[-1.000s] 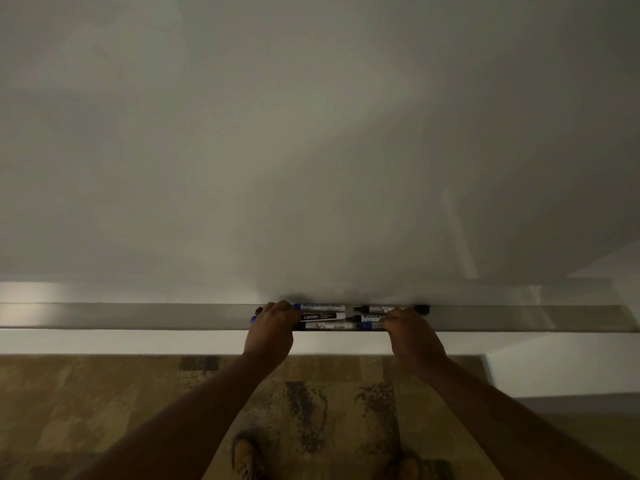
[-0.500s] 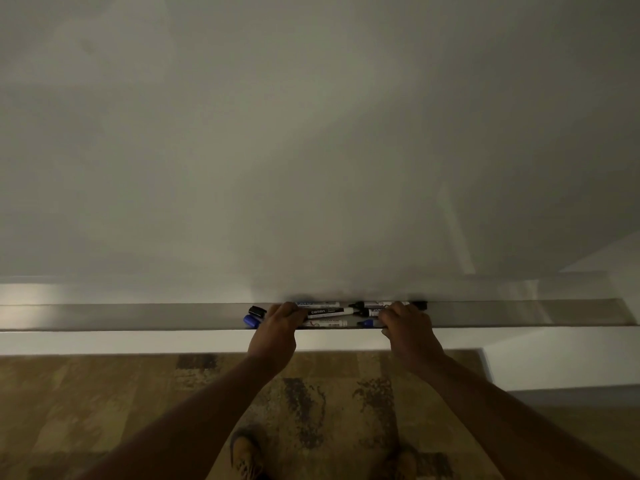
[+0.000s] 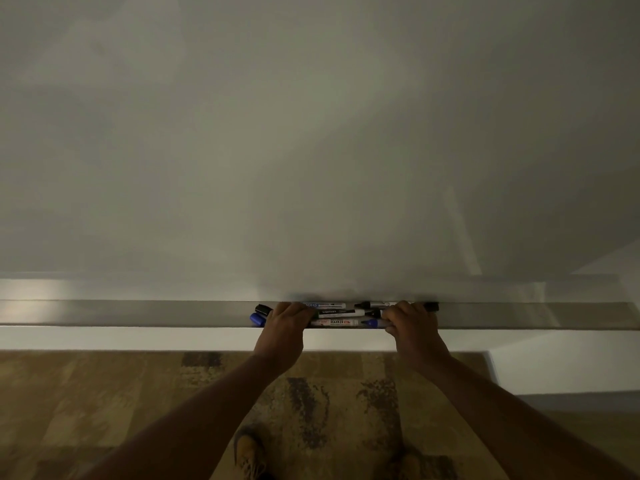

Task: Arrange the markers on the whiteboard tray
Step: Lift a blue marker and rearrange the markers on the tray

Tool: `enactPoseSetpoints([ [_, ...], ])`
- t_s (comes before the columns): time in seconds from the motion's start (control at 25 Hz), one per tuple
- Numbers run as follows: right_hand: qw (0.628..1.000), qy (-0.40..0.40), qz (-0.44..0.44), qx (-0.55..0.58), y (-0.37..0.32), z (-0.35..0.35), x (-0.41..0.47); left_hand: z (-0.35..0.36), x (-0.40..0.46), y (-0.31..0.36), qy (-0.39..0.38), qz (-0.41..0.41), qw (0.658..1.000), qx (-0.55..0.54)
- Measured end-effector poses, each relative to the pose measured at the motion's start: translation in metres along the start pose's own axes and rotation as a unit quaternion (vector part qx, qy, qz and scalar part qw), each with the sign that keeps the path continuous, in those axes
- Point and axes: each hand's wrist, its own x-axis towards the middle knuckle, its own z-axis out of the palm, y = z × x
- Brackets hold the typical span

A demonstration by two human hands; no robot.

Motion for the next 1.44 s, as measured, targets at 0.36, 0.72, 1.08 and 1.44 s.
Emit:
enactPoseSetpoints([
  [0.36,0.998,0.004,-0.065,0.016,-0.045,0.000,0.015,-0.021,-0.019,-0.029,0.111,-0.179,0.976,-0.048],
  [0.72,0.996,0.001,-0.082,0.030,-0.067,-0.001,0.020,-0.023,-0.021,-0.045,0.126,-0.234,0.956,-0.121],
  [1.08,0.987,0.027,-0.133,0.086,-0.086,-0.016,0.014,-0.026,-0.012,-0.005,0.148,-0.109,0.960,-0.212],
  [1.44,0.985,0.057,-0.138,0.087,-0.084,-0.035,0.004,-0.025,-0.006,0.016,0.152,-0.052,0.953,-0.257],
])
